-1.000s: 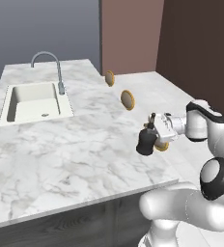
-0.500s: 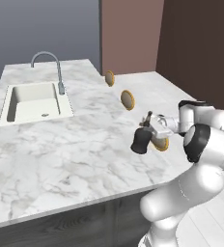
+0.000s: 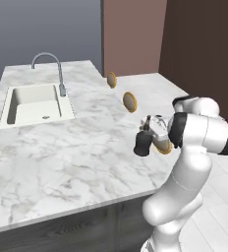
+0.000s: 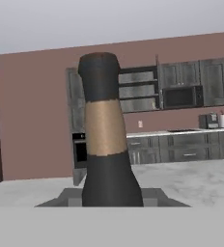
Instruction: Get the candle and the liquor from the cabinet and move them to the dining counter.
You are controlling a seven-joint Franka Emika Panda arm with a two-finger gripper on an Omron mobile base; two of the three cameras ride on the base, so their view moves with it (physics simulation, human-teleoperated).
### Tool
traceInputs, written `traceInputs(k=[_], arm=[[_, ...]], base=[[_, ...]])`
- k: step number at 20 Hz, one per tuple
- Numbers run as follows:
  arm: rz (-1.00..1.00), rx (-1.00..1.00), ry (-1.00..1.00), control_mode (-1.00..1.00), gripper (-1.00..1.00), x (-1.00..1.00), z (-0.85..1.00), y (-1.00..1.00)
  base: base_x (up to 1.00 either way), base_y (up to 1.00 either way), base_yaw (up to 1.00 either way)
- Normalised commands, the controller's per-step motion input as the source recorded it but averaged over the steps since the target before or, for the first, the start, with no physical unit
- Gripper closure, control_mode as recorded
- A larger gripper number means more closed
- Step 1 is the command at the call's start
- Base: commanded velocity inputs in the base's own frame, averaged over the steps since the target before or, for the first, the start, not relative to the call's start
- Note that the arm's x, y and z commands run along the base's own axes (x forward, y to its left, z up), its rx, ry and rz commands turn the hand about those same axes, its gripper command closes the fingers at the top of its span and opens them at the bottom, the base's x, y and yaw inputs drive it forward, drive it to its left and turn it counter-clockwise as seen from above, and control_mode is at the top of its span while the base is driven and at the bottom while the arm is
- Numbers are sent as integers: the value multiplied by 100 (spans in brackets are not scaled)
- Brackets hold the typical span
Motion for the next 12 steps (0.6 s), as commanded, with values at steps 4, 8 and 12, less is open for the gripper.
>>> traceInputs(k=[4, 8, 12], arm=[[5, -2, -5, -100, 100, 29, -23, 15], [4, 0, -5, -100, 100, 27, -24, 26], [5, -1, -12, -100, 100, 26, -23, 22]], base=[[0, 0, 0], [0, 0, 0], [0, 0, 0]])
